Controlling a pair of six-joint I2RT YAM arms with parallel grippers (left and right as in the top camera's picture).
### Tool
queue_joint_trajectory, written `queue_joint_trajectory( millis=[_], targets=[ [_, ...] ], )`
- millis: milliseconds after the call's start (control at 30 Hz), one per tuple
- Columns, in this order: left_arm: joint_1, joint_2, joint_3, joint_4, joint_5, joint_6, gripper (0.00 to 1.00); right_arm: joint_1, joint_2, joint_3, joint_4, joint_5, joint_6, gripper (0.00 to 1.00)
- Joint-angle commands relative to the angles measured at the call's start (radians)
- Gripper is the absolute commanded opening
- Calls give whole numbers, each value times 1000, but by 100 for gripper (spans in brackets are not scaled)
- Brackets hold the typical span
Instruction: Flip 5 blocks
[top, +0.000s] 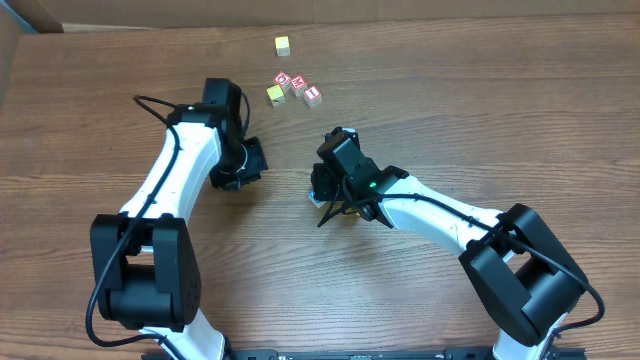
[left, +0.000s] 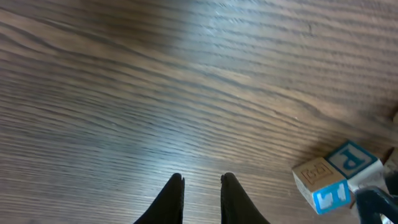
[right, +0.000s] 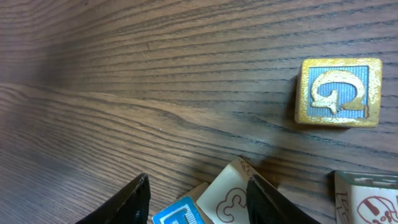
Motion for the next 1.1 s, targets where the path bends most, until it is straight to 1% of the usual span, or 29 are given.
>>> queue_joint_trajectory(
  millis=[0, 100, 400, 633, 800, 967, 1067],
  targets=[
    [-13, 8, -5, -6, 11, 27, 14, -1, -36, 17, -11, -5, -5, 52],
    [-21, 8, -5, -11, 11, 27, 15, -2, -46, 17, -11, 31, -5, 56],
    [-44, 8, -5, -13, 12, 26, 15, -23, -43, 11, -19, 62, -4, 56],
    [-48, 8, -5, -13, 11, 26, 15, -23, -43, 11, -18, -26, -5, 55],
    [-48, 8, -5, -12, 11, 26, 15, -26, -43, 11, -13, 71, -5, 56],
    [-48, 8, -5, -9, 11, 26, 15, -45, -43, 11, 4, 75, -5, 57],
    [-48, 8, -5, -9, 11, 26, 15, -51, -43, 11, 4, 74, -5, 56]
  ],
)
